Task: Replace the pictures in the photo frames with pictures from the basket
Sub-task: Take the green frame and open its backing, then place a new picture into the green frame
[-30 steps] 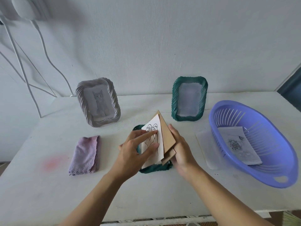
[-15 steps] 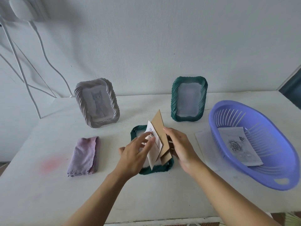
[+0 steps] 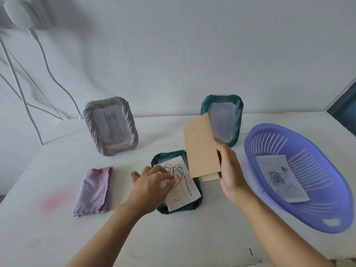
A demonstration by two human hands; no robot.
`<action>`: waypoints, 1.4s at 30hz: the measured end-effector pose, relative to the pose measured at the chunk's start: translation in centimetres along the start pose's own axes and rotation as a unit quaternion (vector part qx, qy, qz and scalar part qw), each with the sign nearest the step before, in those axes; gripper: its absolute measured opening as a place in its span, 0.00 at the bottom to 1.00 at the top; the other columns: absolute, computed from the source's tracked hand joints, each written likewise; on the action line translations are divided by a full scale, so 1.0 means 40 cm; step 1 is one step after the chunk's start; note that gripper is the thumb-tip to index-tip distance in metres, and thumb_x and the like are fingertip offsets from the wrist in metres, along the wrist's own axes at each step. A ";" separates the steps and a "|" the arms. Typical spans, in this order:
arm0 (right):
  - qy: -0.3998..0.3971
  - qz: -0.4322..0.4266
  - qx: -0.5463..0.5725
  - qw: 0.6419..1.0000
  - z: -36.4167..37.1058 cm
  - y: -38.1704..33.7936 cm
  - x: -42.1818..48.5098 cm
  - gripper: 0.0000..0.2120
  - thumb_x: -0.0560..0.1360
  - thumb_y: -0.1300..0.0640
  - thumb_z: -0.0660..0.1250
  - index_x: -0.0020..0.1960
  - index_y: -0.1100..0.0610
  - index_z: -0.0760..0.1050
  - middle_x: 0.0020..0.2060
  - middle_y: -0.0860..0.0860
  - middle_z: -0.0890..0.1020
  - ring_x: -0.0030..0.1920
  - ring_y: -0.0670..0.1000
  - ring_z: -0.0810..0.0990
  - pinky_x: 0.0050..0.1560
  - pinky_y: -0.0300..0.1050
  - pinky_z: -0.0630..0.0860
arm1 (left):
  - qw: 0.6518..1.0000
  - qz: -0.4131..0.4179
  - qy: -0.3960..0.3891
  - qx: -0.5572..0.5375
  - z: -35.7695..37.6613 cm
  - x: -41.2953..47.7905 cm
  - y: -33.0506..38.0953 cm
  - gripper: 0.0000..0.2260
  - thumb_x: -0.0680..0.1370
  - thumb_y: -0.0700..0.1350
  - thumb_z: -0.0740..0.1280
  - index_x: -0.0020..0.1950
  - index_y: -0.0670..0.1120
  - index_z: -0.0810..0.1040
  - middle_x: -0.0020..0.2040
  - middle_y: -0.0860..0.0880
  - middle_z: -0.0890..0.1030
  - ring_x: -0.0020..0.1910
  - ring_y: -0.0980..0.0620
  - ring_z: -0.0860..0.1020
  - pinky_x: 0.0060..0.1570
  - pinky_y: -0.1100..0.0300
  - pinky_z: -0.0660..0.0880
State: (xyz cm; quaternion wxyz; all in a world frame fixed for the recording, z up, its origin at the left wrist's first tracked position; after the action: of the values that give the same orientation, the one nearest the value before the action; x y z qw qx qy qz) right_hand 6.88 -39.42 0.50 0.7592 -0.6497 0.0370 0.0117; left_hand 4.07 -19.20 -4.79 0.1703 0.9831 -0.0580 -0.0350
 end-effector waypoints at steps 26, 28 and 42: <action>-0.099 -0.066 -0.469 0.875 0.349 0.164 0.015 0.14 0.75 0.47 0.69 0.60 0.47 0.77 0.42 0.41 0.83 0.54 0.48 0.75 0.56 0.48 0.63 | 0.965 -0.196 0.111 -0.135 -0.132 -0.142 -0.322 0.11 0.79 0.51 0.63 0.61 0.58 0.77 0.42 0.60 0.83 0.48 0.52 0.75 0.55 0.54 0.61; -0.102 -0.086 -0.507 0.851 0.355 0.166 0.010 0.15 0.74 0.46 0.71 0.59 0.47 0.76 0.44 0.42 0.83 0.56 0.49 0.73 0.52 0.48 0.59 | 0.969 -0.186 0.107 -0.120 -0.120 -0.137 -0.327 0.10 0.78 0.54 0.62 0.59 0.59 0.76 0.41 0.57 0.83 0.46 0.52 0.75 0.56 0.51 0.65; -0.117 -0.191 -0.495 0.840 0.314 0.160 -0.006 0.10 0.71 0.44 0.73 0.51 0.45 0.82 0.46 0.41 0.82 0.53 0.47 0.75 0.54 0.51 0.65 | 0.978 -0.126 0.154 0.060 -0.111 -0.127 -0.291 0.06 0.74 0.51 0.67 0.47 0.57 0.83 0.38 0.55 0.80 0.41 0.49 0.78 0.40 0.54 0.50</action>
State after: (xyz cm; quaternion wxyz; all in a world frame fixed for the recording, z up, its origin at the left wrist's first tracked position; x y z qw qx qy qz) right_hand 6.74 -26.01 -3.88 0.3226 -0.9269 -0.1876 -0.0407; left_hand 0.60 -6.20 -4.31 0.1124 0.9845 0.0910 0.0991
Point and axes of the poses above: each hand's wrist, its own x-axis towards the middle knuckle, its own z-axis out of the palm, y = z × x, the point moved 7 cm from there along x, towards the middle knuckle
